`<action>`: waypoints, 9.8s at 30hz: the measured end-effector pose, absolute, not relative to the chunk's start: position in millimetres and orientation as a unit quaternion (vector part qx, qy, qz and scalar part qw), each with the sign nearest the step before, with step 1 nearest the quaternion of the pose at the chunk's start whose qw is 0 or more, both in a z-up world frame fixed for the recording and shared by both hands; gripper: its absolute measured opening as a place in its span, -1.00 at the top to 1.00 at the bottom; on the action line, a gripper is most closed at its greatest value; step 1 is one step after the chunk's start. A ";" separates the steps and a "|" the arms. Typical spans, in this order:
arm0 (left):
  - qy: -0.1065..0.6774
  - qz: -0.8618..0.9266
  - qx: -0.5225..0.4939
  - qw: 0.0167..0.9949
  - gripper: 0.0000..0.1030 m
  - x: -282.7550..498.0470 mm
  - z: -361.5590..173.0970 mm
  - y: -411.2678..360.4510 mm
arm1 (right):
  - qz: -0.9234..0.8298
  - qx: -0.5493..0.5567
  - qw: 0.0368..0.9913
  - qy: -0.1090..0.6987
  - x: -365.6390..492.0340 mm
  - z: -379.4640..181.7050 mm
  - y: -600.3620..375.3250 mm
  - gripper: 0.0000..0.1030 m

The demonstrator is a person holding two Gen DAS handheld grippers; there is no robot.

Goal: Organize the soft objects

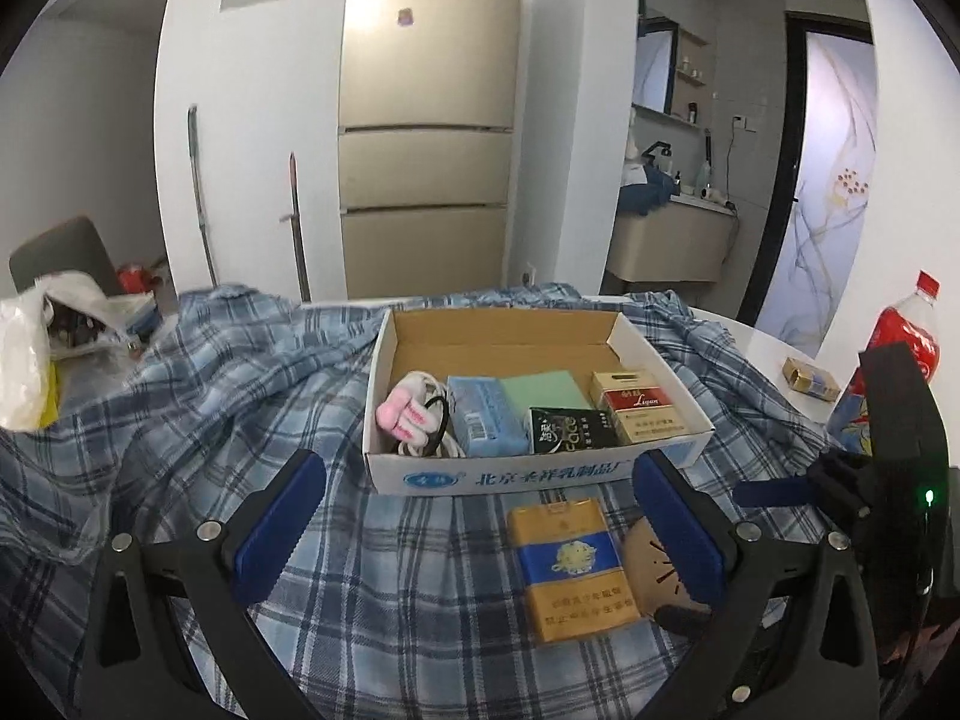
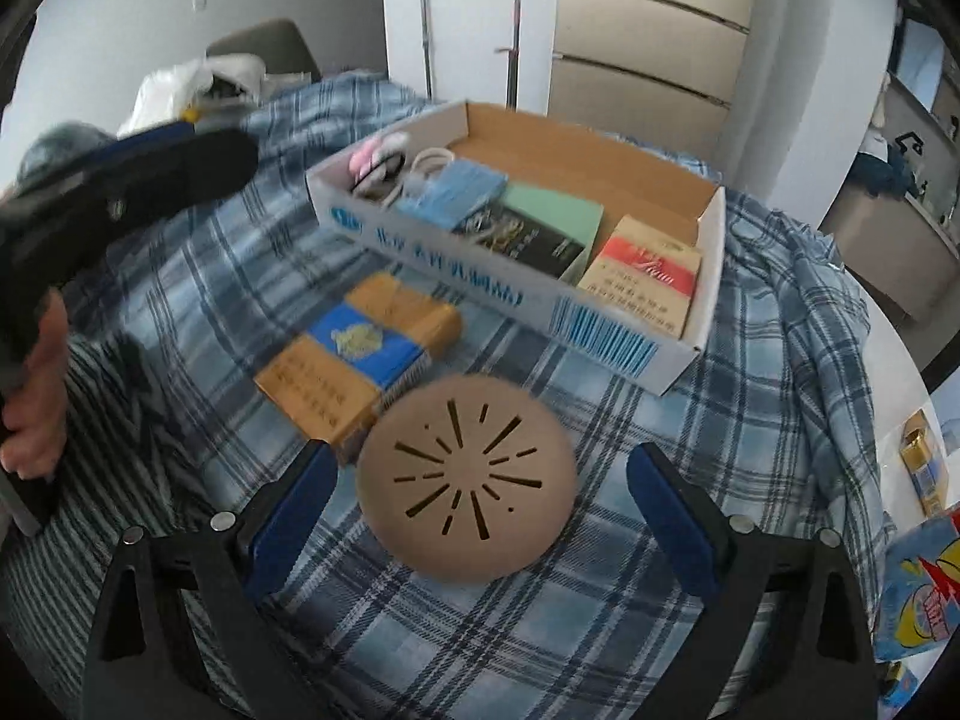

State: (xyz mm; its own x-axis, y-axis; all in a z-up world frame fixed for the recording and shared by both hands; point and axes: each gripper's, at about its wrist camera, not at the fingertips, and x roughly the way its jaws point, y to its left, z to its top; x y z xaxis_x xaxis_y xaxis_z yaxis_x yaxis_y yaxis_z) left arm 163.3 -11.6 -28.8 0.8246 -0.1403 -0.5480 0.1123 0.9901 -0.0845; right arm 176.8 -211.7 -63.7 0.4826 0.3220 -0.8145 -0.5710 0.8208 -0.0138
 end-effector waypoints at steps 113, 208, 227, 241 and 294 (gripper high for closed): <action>0.219 -0.089 0.022 0.971 -0.06 185.4 68.2 -38.1 | 0.171 -0.010 0.936 0.306 206.3 45.7 -242.3 -0.52; 0.225 -0.075 -0.012 0.971 -0.68 271.6 23.4 -20.4 | 0.127 0.097 0.940 0.302 312.4 50.5 -252.7 -0.81; 0.054 -0.083 -0.007 0.995 -1.00 130.4 111.6 -14.3 | 0.113 0.046 0.990 0.064 172.5 137.0 -268.8 -0.99; 0.031 -0.063 -0.016 0.997 -1.00 86.5 53.8 4.9 | 0.095 0.032 0.995 0.020 112.2 80.0 -270.6 -0.99; 0.055 -0.053 -0.006 0.997 -1.00 94.0 -1.0 5.9 | 0.095 -0.019 0.994 0.048 109.2 19.6 -261.4 -0.99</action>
State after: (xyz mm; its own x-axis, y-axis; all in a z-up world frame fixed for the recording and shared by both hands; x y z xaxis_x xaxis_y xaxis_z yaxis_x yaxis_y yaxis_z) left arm 94.0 5.9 -1.0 0.9884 -0.1065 -0.1082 0.1051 0.9943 -0.0187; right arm 109.2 -261.4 19.6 0.9771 0.1880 -0.0997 -0.1916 0.9811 -0.0277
